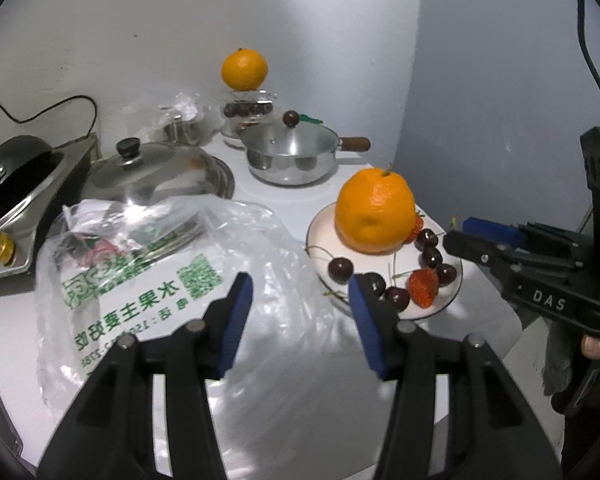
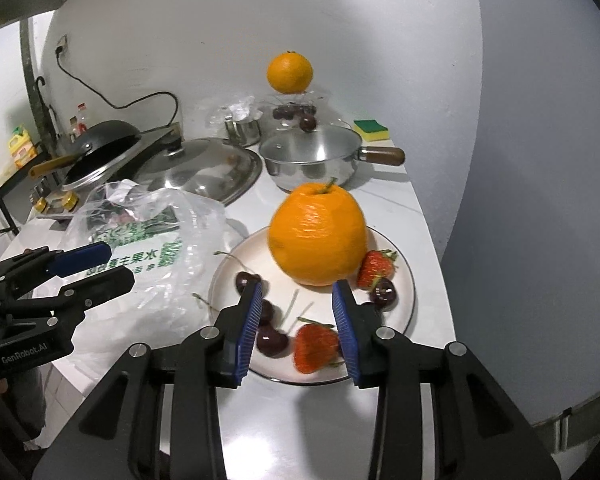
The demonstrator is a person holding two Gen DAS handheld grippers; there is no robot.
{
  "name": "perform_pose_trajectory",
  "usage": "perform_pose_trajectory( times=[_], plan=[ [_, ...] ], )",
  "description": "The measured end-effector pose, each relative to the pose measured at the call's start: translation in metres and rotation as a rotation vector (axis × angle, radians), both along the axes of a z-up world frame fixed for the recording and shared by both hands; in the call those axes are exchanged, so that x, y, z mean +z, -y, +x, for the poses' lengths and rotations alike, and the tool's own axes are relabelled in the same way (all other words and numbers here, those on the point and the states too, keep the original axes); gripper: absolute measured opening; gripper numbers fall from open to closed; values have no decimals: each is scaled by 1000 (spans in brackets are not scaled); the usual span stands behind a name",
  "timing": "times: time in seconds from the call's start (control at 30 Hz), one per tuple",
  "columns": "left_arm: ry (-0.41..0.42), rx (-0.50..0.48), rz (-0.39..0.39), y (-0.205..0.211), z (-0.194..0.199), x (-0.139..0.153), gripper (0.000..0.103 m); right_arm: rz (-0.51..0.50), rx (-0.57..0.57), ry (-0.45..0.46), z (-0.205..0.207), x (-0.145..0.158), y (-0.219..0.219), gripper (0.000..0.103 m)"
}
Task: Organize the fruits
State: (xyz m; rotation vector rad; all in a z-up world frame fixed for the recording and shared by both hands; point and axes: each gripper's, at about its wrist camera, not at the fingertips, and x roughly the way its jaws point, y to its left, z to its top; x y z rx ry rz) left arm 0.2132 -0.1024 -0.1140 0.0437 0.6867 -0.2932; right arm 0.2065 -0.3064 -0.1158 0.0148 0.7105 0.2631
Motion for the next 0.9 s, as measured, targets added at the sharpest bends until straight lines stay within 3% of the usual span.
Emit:
perform_pose_trajectory(
  times=[0.2,0.3,0.9],
  plan=[
    [26,27,-11,-20,-16,6,55,-8,18,17,-13,9,-20,40],
    [42,42,-28,-30,-25,9,74,-14,26,24,-19,13,-28,40],
    [119,74,-61,-67,-79,29,74,-39,55,79,-64,35,-68,41]
  ],
)
